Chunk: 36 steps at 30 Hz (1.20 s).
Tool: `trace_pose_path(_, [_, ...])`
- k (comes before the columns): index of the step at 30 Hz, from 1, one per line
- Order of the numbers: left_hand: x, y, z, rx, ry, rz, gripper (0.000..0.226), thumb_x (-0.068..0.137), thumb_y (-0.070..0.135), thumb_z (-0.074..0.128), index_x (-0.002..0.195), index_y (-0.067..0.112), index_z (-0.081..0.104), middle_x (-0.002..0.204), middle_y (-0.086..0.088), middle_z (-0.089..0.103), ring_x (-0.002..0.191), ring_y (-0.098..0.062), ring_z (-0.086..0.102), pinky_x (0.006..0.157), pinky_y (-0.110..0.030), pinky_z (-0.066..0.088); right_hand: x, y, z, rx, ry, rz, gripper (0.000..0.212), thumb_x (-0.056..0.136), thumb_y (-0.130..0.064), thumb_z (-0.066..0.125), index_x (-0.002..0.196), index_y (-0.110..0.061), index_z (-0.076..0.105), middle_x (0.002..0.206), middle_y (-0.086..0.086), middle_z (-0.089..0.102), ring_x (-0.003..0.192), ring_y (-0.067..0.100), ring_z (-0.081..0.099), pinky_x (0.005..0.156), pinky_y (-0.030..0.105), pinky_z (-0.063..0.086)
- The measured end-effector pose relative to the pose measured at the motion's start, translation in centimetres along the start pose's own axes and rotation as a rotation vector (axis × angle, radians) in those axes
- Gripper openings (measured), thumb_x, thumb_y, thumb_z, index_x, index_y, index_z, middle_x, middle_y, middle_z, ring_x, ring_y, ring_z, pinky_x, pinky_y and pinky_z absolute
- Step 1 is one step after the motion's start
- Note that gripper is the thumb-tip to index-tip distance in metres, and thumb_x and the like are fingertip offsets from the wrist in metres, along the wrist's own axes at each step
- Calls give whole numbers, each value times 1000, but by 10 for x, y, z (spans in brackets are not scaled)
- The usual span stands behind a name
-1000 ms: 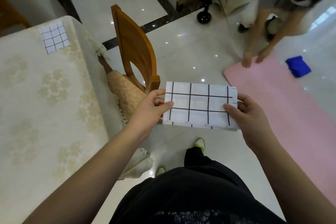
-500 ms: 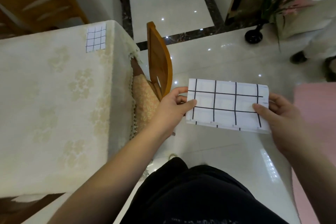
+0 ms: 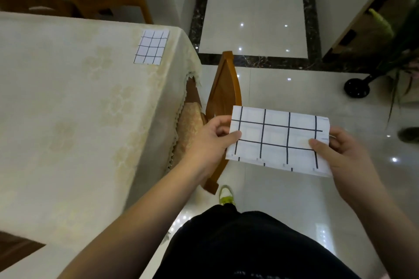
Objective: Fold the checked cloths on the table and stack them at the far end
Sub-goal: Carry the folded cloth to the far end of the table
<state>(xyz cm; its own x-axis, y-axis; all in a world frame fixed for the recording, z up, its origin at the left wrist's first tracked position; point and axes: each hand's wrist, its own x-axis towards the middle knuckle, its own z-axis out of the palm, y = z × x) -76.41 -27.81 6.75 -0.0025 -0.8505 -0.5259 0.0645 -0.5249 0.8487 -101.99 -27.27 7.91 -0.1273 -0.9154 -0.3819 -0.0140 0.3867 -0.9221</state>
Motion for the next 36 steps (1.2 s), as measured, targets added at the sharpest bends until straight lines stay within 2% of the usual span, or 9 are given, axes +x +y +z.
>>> trace_pose_path(3, [22,14,-2,3,20,13,38,90,11,68,125,23,58,101,-2,74,92,-18,73,85,-39,58,29,-15,7,-18,-23,-8,23,92,-5,61,111,-17,64,102,2,75,87,16,72,67,24,59])
trace_pose_path(10, [63,45,3,-33,80,43,35,89,9,68,121,21,60,98,-3,74,90,-17,73,76,-27,58,90,-42,11,-40,-70,-4,25,90,-3,63,110,-19,65,100,1,75,89,19,73,70,28,60])
trace_pose_path(14, [93,56,22,-64,131,31,35,89,8,68,120,20,61,99,-5,74,92,-20,73,82,-35,59,139,-54,0,-68,-111,-5,27,89,-5,65,110,-23,65,101,-3,75,90,17,72,67,24,59])
trace_pose_path(19, [131,80,60,-99,235,26,34,90,5,66,120,19,61,100,-9,74,94,-25,72,85,-38,59,209,-73,-21,-93,-213,10,28,89,-6,65,111,-22,65,103,-2,75,90,17,72,73,27,59])
trace_pose_path(23, [159,110,97,-147,275,18,33,91,2,63,122,14,60,105,-15,72,95,-31,71,86,-44,58,261,-97,-47,-101,-277,16,29,89,-6,66,114,-21,65,103,-1,75,93,21,72,80,39,57])
trace_pose_path(28, [188,140,130,-124,325,54,35,90,6,65,124,17,59,103,-12,73,93,-28,72,87,-44,58,311,-123,-69,-96,-340,0,29,90,-5,65,114,-20,65,103,1,74,93,21,72,77,36,57])
trace_pose_path(31, [200,149,140,-139,350,56,35,91,7,66,123,18,59,101,-12,73,93,-29,72,90,-48,56,332,-131,-73,-96,-354,3,30,89,-6,66,114,-22,65,103,0,74,94,21,72,82,40,57])
trace_pose_path(36, [224,158,142,-153,396,37,33,91,9,66,121,21,60,99,-8,74,91,-26,73,90,-51,56,362,-145,-67,-89,-399,8,31,89,-6,66,115,-23,65,102,-1,75,91,17,72,71,29,58])
